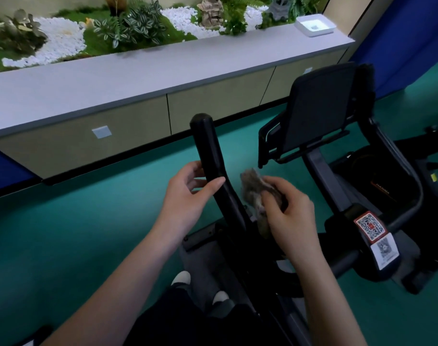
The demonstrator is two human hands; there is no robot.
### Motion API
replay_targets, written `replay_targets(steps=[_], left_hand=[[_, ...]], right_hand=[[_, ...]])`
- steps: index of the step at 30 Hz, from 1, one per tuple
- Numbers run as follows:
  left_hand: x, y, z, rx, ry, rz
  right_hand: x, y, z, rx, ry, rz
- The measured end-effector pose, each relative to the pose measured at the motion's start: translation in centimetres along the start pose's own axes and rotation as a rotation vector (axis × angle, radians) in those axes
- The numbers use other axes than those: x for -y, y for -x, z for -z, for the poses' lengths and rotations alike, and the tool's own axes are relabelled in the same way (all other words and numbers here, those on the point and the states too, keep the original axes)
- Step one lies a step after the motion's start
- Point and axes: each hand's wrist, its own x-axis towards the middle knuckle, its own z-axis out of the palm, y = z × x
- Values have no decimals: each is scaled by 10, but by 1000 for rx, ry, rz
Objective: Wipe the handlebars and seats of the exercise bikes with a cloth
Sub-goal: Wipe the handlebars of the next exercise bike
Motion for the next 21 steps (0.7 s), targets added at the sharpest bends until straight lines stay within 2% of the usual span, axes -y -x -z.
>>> replay_targets(steps=[4, 7, 9, 11, 13, 15, 18, 21], left_hand=[[1, 0, 2, 17, -33, -35], [5, 4, 10, 14, -303, -121], [9, 9, 22, -42, -649, -308], [13, 13, 33, -62, -922, -596], [10, 15, 38, 8, -1049, -860], [5, 11, 37, 127, -1105, -1020], [-5, 1, 32, 311, -1197, -1091], [-12, -9, 31, 409, -1216, -1087]], right_hand=[[20, 1, -17, 59, 103, 114], [14, 17, -4, 90, 174, 65], [8, 31, 7, 61, 223, 5], [9, 39, 10, -51, 237, -24], [18, 39, 4, -153, 235, 16], [29, 34, -8, -164, 249, 76], [39, 34, -22, -91, 270, 69], [32, 46, -14, -82, 325, -19]])
